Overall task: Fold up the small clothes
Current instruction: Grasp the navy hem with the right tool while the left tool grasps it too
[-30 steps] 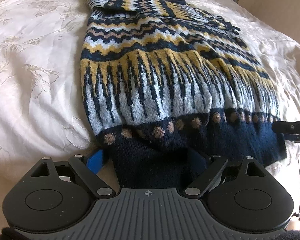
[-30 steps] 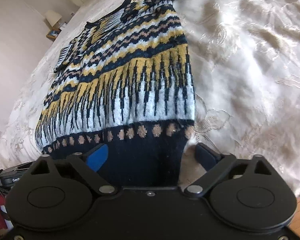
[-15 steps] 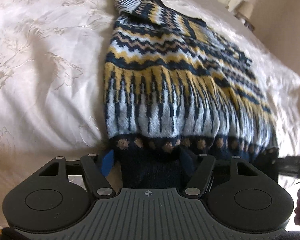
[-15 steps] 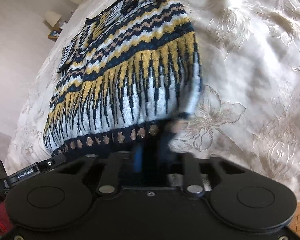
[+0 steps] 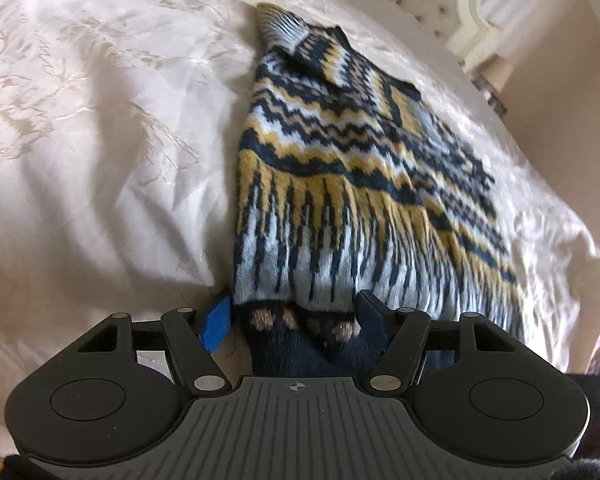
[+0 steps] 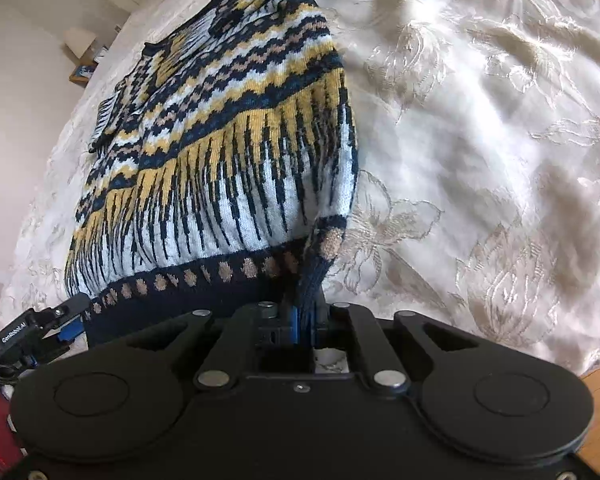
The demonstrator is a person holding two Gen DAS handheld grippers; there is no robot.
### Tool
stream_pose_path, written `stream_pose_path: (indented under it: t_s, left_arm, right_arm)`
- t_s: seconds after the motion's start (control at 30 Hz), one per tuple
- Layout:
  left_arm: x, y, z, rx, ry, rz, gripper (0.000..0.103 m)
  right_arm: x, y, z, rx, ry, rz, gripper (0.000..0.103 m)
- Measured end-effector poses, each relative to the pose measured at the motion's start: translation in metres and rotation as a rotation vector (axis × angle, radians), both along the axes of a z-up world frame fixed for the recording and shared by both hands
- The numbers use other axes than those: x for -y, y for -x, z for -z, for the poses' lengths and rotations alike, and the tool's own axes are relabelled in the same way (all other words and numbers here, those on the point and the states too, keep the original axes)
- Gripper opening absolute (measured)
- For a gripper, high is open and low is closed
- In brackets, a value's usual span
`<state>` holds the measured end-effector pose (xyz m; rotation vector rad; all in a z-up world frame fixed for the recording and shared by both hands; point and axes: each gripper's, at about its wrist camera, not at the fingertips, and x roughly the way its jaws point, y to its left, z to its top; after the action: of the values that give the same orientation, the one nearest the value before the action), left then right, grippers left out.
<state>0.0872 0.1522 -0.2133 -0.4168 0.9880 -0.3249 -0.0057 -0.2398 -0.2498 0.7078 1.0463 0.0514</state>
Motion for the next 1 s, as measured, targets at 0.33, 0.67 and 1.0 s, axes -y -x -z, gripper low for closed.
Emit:
stream_pose_path:
  t_s: [0.33,0.67,1.0]
  left_arm:
    - [-0.021,0.002,0.004,-0.021,0.081,-0.015,0.064]
    - [-0.015,-0.001,0.011,-0.032,0.028,0.001,0.064]
    - [-0.001,-0.010,0.009,-0.062,0.044,0.050,0.011]
  right_arm:
    - [0.009,-0.006,-0.010,0.096,0.013,-0.044,0.065]
    - [0.010,-0.019,-0.001,0.073,-0.031,-0.038,0.055]
    - [0.004,-0.023,-0.001,0.067,-0.037,-0.047,0.039]
